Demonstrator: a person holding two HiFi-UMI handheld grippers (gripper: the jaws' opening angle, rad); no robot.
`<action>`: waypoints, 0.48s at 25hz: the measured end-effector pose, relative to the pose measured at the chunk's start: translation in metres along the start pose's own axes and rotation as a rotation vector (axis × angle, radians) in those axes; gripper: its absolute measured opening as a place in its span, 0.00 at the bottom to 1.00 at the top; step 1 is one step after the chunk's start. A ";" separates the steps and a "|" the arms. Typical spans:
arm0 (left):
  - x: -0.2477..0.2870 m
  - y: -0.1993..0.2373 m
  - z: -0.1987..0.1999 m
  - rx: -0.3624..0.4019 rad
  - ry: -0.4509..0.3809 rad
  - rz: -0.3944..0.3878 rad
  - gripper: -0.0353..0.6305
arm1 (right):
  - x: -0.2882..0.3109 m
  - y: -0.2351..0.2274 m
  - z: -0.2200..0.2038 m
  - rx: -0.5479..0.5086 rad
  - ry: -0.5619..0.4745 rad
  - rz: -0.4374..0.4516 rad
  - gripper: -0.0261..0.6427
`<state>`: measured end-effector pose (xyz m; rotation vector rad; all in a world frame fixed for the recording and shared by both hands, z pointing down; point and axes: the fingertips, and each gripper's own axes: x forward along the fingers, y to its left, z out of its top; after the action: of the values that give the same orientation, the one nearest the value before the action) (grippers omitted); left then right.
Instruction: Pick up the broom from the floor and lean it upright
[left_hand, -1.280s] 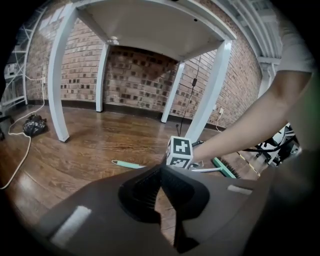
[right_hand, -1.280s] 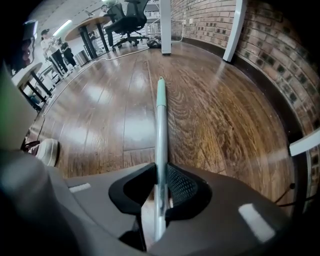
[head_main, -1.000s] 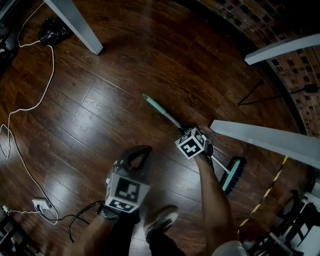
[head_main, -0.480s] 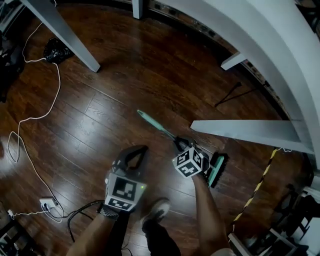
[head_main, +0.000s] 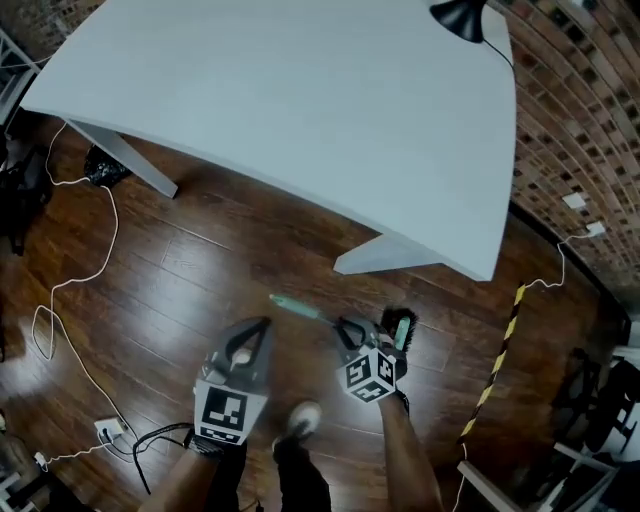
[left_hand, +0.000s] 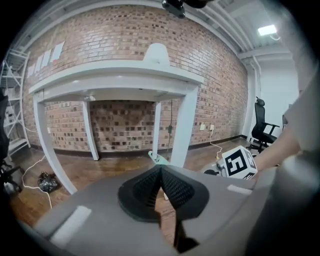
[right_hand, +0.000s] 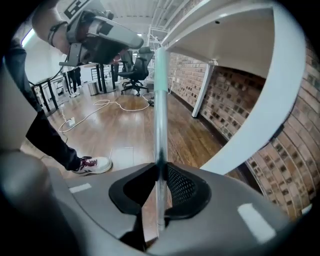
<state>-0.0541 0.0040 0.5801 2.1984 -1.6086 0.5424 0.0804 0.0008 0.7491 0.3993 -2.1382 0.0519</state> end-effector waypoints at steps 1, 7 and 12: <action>-0.001 -0.012 0.005 0.005 0.005 -0.004 0.05 | -0.014 -0.002 -0.004 0.008 -0.010 -0.003 0.17; 0.005 -0.067 0.041 0.060 -0.019 -0.010 0.05 | -0.087 -0.039 -0.022 0.085 -0.067 -0.086 0.17; 0.014 -0.106 0.081 0.088 -0.050 -0.055 0.05 | -0.141 -0.082 -0.041 0.160 -0.095 -0.143 0.17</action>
<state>0.0591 -0.0175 0.5108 2.3301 -1.5722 0.5572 0.2111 -0.0323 0.6486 0.6586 -2.2003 0.1252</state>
